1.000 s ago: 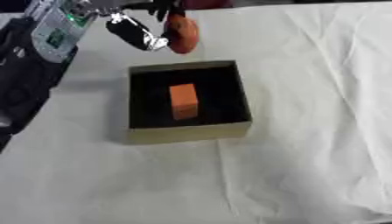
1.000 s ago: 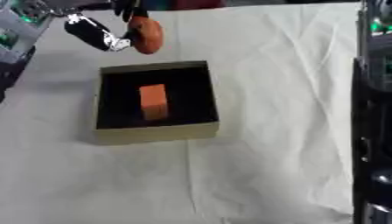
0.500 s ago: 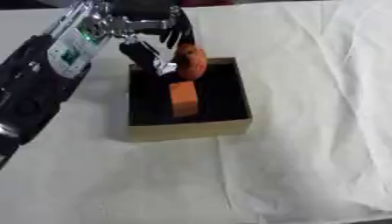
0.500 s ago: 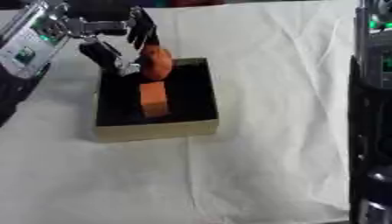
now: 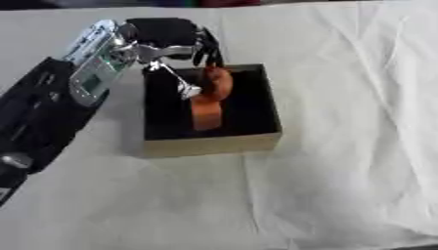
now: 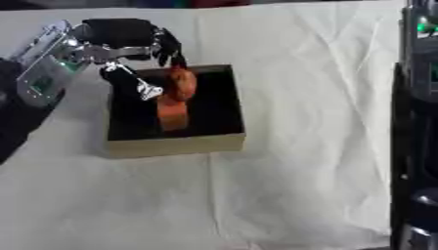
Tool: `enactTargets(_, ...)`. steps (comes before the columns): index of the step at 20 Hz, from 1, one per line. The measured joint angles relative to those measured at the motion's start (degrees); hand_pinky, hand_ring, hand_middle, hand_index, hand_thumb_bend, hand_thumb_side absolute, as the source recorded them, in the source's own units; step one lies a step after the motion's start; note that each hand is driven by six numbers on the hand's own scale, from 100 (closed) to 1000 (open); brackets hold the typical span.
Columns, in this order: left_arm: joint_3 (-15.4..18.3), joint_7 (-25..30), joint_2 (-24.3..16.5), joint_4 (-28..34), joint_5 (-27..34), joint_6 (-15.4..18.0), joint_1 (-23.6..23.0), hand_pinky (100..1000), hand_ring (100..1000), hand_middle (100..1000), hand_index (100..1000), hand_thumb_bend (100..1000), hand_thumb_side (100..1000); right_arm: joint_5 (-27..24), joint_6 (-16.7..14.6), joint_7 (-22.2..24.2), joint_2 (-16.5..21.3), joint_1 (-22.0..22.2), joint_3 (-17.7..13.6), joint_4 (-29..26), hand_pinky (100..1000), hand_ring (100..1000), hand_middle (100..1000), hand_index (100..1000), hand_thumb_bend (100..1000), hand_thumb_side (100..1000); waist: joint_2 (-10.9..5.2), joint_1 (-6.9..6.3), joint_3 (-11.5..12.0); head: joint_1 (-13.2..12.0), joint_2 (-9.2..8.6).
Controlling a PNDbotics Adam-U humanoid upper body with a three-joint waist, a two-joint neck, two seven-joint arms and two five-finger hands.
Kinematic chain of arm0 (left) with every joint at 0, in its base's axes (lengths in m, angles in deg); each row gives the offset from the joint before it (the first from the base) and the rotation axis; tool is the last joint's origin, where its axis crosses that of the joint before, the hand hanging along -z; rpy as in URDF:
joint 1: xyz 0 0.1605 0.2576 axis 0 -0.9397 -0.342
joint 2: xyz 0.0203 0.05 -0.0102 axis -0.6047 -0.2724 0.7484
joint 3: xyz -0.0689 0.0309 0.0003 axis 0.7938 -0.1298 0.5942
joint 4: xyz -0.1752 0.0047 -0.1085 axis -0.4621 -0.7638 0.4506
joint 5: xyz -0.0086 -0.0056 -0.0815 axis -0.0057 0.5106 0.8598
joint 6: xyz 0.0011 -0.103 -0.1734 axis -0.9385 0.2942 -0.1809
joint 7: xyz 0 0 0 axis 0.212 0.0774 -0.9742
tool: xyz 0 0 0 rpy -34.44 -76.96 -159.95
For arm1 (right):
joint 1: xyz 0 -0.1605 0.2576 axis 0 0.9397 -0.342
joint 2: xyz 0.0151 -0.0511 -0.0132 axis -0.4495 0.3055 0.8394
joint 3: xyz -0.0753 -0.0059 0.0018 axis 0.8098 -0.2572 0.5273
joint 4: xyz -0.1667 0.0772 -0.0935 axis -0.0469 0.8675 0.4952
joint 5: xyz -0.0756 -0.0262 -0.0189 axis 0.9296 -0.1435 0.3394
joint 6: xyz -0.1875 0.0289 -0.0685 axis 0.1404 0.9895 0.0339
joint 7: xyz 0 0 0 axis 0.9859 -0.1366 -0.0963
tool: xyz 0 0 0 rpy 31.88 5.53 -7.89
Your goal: Pick up objects on the table and place them in the box.
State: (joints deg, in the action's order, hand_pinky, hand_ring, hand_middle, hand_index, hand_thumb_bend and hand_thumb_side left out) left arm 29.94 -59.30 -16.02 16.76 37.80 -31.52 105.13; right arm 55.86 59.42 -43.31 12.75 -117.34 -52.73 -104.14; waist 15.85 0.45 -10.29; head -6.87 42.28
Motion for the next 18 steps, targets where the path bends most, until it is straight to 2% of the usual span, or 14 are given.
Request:
enactTargets(2, -0.13, -0.71, 0.09, -0.02, -1.47, 0.11, -0.11, 695, 725, 770, 900, 257, 529, 0.00, 0.03, 0.02, -0.02, 0.13, -0.01, -0.01, 817, 765, 669, 768, 100, 1000, 0.00, 0.00, 0.04, 0.00, 0.00)
enactTargets(5, -0.13, -1.59, 0.09, -0.07, -3.10, 0.23, -0.50, 704, 744, 789, 913, 364, 685, 0.00, 0.16, 0.00, -0.04, 0.15, -0.02, -0.05, 817, 765, 669, 768, 100, 1000, 0.00, 0.00, 0.08, 0.00, 0.00)
enactTargets(6, -0.11, -1.99, 0.09, -0.07, -3.51, 0.19, -0.52, 704, 743, 789, 913, 368, 713, 0.00, 0.21, -0.03, -0.09, 0.16, -0.02, -0.12, 817, 765, 669, 768, 100, 1000, 0.00, 0.00, 0.08, 0.00, 0.00)
enactTargets(10, 1.32, -4.27, 0.09, 0.99, -3.43, -0.88, -0.51, 696, 723, 778, 906, 286, 743, 0.00, 0.38, -0.09, -0.38, 0.22, -0.02, -0.54, 817, 765, 669, 768, 100, 1000, -0.09, -0.03, 0.12, 0.02, 0.00)
enactTargets(11, 2.04, -4.86, 0.07, 1.64, -2.90, -1.36, -0.47, 691, 709, 769, 900, 217, 759, 0.00, 0.41, -0.06, -0.40, 0.31, -0.02, -0.65, 817, 765, 669, 768, 100, 1000, -0.19, -0.04, 0.14, 0.02, 0.00)
enactTargets(15, 5.66, -6.49, -0.06, 5.00, 2.32, -3.95, 0.33, 680, 680, 750, 890, 103, 753, 0.00, 0.47, -0.07, -0.40, 0.67, -0.02, -0.82, 817, 765, 669, 767, 100, 1000, -0.47, -0.21, 0.18, 0.01, 0.00)
enactTargets(18, 8.29, -6.77, -0.63, 7.68, 6.43, -6.37, 0.79, 679, 668, 743, 887, 100, 757, 0.00, 0.62, -0.18, -0.40, 0.72, -0.02, -1.10, 816, 765, 670, 767, 100, 1000, -0.52, -0.31, 0.18, -0.04, 0.00)
